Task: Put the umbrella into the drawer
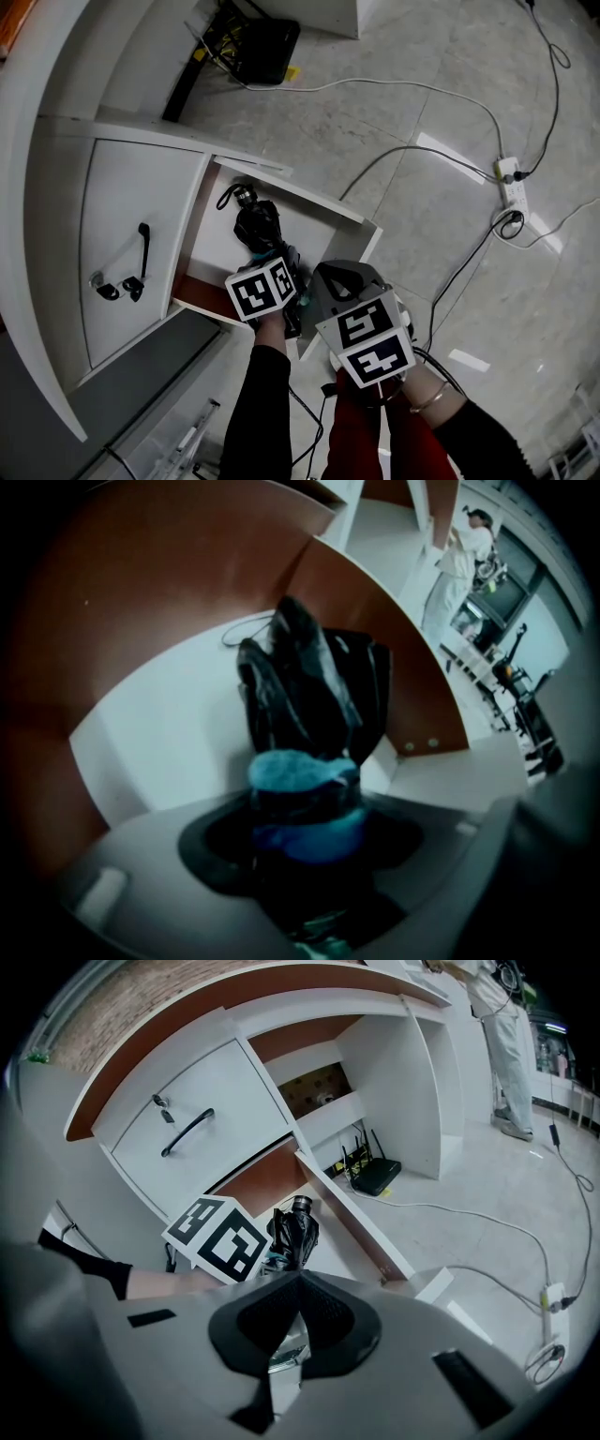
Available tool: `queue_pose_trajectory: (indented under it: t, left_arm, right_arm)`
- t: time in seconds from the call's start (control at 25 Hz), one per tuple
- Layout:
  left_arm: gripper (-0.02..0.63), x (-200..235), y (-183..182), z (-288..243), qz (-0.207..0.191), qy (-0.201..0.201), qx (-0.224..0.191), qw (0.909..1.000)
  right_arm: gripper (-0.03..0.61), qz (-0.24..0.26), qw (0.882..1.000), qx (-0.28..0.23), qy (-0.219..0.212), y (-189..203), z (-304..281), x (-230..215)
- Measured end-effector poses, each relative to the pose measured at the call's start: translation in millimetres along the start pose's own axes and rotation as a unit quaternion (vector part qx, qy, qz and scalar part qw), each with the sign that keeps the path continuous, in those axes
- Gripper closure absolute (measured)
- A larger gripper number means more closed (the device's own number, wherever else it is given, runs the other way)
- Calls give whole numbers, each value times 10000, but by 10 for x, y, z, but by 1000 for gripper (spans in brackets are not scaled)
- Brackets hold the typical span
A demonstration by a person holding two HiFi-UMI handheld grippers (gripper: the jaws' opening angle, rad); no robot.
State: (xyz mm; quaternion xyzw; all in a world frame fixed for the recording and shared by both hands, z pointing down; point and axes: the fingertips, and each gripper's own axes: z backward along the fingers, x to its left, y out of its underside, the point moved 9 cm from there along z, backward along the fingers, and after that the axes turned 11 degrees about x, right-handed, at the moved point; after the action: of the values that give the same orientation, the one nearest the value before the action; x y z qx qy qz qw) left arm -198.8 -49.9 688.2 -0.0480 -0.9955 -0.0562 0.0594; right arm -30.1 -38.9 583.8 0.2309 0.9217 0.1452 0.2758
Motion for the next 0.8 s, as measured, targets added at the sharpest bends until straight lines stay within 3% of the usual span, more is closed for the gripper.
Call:
queue_pose_trajectory:
  t: [0.28,0.4,0.8]
  left_arm:
    - [322,-35,-29,-14,-36,-51,152,9999]
    - [284,-47,-33,19,-51,-150,133,9998]
    - [270,-107,-3,314,53,-25,-319,9995]
  right_arm:
    - [577,-76,9998,175,1,41,-20,-1]
    - [577,-96,9997,205,8,56,-6,8]
    - [577,-187,9998,113,46,43,120,44]
